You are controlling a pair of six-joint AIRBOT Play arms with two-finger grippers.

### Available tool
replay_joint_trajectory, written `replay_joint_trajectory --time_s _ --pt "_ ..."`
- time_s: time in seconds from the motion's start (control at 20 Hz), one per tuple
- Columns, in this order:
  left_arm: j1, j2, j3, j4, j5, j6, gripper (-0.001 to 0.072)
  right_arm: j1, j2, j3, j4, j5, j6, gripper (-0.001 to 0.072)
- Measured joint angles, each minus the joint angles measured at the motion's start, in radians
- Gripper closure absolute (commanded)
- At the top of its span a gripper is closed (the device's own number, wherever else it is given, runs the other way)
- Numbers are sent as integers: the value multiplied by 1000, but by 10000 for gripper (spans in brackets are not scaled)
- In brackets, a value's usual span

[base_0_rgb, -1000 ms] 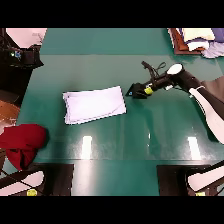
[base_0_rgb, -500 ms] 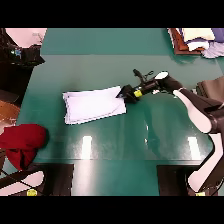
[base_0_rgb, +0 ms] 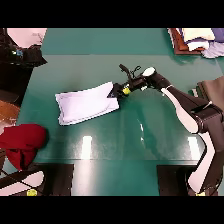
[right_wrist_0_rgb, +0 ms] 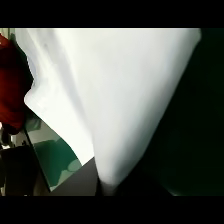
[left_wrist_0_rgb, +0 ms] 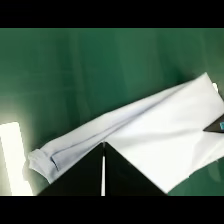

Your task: Fold the shirts.

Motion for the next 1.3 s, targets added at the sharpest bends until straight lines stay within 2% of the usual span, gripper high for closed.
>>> replay_joint_trajectory --time_s 0.2,0.4,0.6,1.0,1.3 --pt "-105 0 0 -1 4 0 683 -118 113 32 -151 65 31 694" --pt "-221 0 0 -2 37 0 683 -324 254 41 -298 134 47 693" --pt "-327 0 0 -1 71 -1 683 -560 349 43 -377 120 65 694" --pt "-434 0 0 -1 147 -1 683 -941 390 43 -365 -2 73 694" --pt "-443 -3 -1 2 184 -2 683 -1062 391 89 -278 -71 67 694"
